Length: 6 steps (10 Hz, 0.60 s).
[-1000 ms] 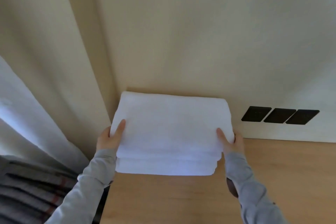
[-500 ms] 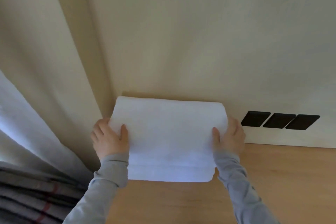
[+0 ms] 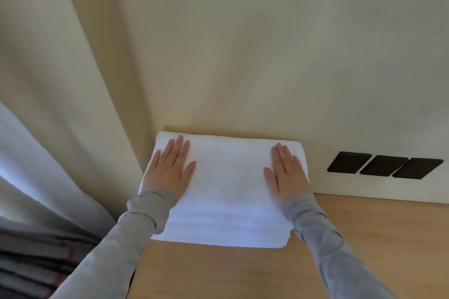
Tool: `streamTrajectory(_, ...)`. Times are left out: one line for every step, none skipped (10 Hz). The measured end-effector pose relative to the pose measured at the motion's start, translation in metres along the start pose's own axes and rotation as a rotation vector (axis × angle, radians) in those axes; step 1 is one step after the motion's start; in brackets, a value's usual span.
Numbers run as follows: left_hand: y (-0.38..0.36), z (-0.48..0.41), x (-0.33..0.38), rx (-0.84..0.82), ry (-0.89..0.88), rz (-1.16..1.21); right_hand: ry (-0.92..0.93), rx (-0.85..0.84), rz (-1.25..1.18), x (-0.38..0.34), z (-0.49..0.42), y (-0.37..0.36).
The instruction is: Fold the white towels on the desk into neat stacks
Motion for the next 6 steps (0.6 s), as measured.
streamTrajectory(-0.007, -0.005, 0.001, -0.039, 0.006, 0.013, -0.026, -0.03, -0.033, 0.0, -0.003, -0.008)
streamTrajectory(-0.007, -0.009, 0.001, -0.098, 0.018, -0.003, -0.038, -0.116, -0.044, 0.001, -0.008, -0.011)
streamTrajectory(-0.006, -0.012, 0.004, -0.16, 0.022, -0.053, -0.049, -0.186, -0.037, 0.001, -0.011, -0.011)
streamTrajectory(0.006, -0.013, 0.009, -0.192, 0.024, -0.071, -0.04, -0.254, -0.064, -0.001, -0.013, -0.001)
streamTrajectory(0.024, -0.015, 0.012, -0.171, 0.027, -0.107, -0.009, -0.253, -0.111, -0.007, -0.015, 0.018)
streamTrajectory(0.038, -0.016, 0.018, -0.16, 0.02, -0.131, 0.027, -0.187, -0.106, -0.014, -0.015, 0.043)
Point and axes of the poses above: each hand's wrist, its own z-axis away from the middle knuckle, its own y-axis out of the back of the hand, x = y × z, the point moved 9 cm from there along -z, towards the middle knuckle, and after that the axes turned 5 degrees about y, right-handed, at the moved point
